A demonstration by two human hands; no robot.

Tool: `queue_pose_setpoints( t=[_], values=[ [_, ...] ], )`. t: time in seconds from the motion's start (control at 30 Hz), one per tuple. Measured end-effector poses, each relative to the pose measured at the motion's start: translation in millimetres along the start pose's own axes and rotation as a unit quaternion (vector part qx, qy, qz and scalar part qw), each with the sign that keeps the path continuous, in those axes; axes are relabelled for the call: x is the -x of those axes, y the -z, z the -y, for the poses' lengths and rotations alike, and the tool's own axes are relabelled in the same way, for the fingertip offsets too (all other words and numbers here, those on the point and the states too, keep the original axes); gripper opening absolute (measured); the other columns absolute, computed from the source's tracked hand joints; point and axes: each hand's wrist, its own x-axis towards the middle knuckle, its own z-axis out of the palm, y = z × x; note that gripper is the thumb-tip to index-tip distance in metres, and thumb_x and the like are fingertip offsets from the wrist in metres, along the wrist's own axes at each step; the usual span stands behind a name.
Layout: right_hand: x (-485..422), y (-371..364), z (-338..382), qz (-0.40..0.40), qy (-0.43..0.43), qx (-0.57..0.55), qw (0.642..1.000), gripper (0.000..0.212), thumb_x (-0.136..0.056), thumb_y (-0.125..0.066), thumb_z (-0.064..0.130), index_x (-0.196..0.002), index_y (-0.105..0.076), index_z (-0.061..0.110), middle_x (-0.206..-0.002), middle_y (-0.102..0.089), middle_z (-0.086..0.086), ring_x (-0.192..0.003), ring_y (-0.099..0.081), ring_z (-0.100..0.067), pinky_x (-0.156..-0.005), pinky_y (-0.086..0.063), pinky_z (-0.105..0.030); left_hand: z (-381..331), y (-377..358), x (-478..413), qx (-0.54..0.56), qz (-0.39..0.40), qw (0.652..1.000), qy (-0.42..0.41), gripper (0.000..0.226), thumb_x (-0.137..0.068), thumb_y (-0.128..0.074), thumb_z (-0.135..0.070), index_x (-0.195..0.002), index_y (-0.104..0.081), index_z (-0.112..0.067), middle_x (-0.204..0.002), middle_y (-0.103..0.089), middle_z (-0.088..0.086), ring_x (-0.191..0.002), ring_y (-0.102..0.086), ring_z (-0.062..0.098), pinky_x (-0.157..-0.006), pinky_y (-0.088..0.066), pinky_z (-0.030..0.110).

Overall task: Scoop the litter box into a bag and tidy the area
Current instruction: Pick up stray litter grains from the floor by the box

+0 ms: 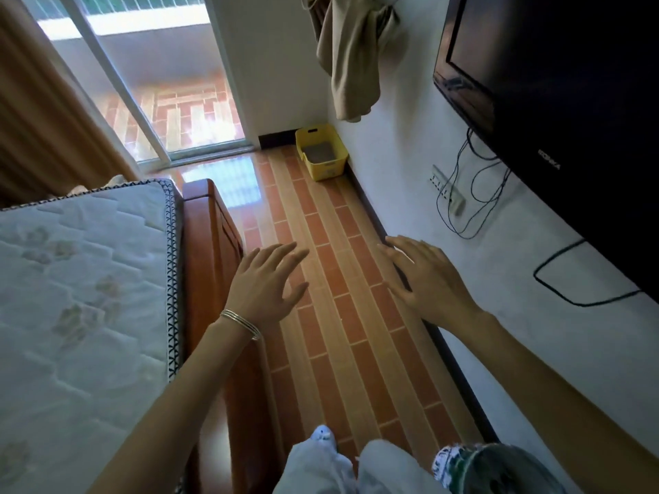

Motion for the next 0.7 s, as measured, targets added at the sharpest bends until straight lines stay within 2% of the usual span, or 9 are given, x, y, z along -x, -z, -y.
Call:
queue_pose_setpoints(
  t=[0.1, 0.37, 0.5, 0.7],
  values=[
    [-45.7, -14.2, -1.2, -0.009, 0.009, -0.003, 1.000, 0.050, -0.086, -0.061, 0.028, -0.132, -0.048, 0.015, -0.134, -0.051, -0.007, -0.123, -0.049, -0.025, -0.103, -0.036, -0.042, 33.9, -1.9, -28.0, 0.005, 0.001, 1.000, 0.011, 0.057, -0.086, -0.033, -0.053, -0.133, -0.050, -0.024, -0.133, -0.055, 0.004, -0.121, -0.052, 0.029, -0.101, -0.037, 0.051],
    [-146.6, -74.3, -30.4, 0.026, 0.014, 0.006, 1.000, 0.053, -0.085, -0.055, 0.035, -0.133, -0.044, 0.018, -0.134, -0.051, -0.005, -0.122, -0.050, -0.024, -0.101, -0.037, -0.040, 107.3, -40.8, -103.6, 0.012, 0.040, 0.999, 0.035, 0.057, -0.086, -0.032, -0.054, -0.133, -0.048, -0.027, -0.134, -0.053, 0.002, -0.122, -0.050, 0.027, -0.102, -0.036, 0.049],
    [-212.7, -93.8, -57.2, 0.032, 0.013, -0.002, 0.999, 0.056, -0.082, -0.066, 0.029, -0.132, -0.046, 0.016, -0.134, -0.052, -0.007, -0.122, -0.051, -0.025, -0.100, -0.037, -0.042, 144.1, -49.5, -164.8, 0.012, 0.051, 0.998, 0.047, 0.059, -0.085, -0.030, -0.055, -0.133, -0.049, -0.026, -0.134, -0.053, 0.002, -0.122, -0.050, 0.028, -0.102, -0.037, 0.050],
    [-336.4, -97.7, -92.6, 0.041, 0.014, -0.030, 0.999, 0.054, -0.085, -0.060, 0.034, -0.135, -0.045, 0.017, -0.138, -0.049, -0.006, -0.126, -0.047, -0.025, -0.103, -0.031, -0.039, 202.5, -40.5, -278.5, 0.000, 0.027, 0.998, 0.051, 0.058, -0.085, -0.033, -0.054, -0.133, -0.050, -0.026, -0.132, -0.055, 0.002, -0.120, -0.053, 0.027, -0.100, -0.039, 0.048]
  ],
)
